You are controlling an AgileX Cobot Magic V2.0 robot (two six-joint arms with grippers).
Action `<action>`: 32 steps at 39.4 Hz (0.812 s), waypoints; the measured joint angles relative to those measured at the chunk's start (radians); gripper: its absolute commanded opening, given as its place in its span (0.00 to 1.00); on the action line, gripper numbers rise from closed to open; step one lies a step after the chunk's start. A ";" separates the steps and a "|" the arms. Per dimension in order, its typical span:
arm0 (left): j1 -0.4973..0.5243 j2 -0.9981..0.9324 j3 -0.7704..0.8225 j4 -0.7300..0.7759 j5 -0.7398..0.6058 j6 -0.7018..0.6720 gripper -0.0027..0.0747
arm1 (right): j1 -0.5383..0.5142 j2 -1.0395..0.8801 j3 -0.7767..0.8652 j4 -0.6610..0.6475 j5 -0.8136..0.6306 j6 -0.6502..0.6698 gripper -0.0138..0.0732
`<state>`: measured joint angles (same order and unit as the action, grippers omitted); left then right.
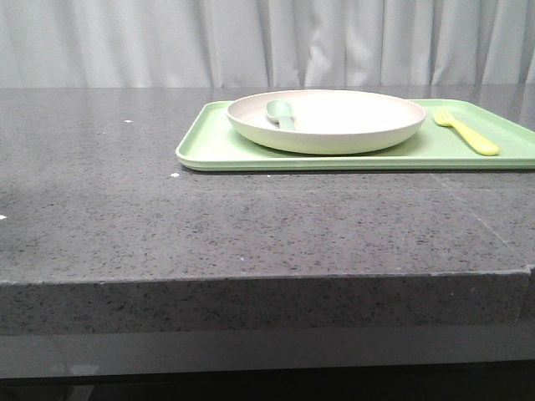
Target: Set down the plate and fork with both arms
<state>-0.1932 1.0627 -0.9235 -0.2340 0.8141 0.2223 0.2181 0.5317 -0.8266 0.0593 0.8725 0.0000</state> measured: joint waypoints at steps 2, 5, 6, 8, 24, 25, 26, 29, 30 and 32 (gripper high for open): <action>0.000 0.000 0.000 0.000 0.000 0.000 0.57 | 0.000 0.000 0.002 0.000 0.000 0.000 0.59; 0.000 0.000 0.000 0.000 0.000 0.000 0.57 | 0.000 0.000 0.002 0.000 0.000 0.000 0.59; 0.000 0.000 0.000 0.000 0.000 0.000 0.57 | 0.000 0.000 0.004 -0.002 0.000 0.000 0.59; 0.000 0.000 0.000 -0.002 0.000 0.000 0.57 | 0.000 0.000 0.004 -0.002 0.000 0.000 0.59; 0.000 0.000 0.000 -0.002 0.000 0.000 0.29 | 0.000 0.000 0.004 -0.002 0.000 0.000 0.23; 0.000 0.000 0.000 -0.002 0.000 0.000 0.26 | 0.000 0.000 0.004 -0.002 0.000 0.000 0.19; 0.000 0.000 0.000 -0.002 0.000 0.000 0.22 | 0.000 0.000 0.004 -0.002 0.000 0.000 0.16; 0.000 0.000 0.000 -0.002 0.000 0.000 0.07 | 0.000 0.000 0.004 -0.002 0.000 0.000 0.08; 0.000 0.000 0.000 -0.002 -0.003 0.000 0.02 | 0.000 0.000 0.004 -0.002 0.000 0.000 0.07; 0.000 0.000 0.000 -0.002 -0.010 0.000 0.01 | 0.000 0.000 0.004 -0.002 0.000 0.000 0.08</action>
<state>-0.1932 1.0627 -0.9235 -0.2358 0.8037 0.2223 0.2181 0.5317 -0.8230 0.0576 0.8725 0.0000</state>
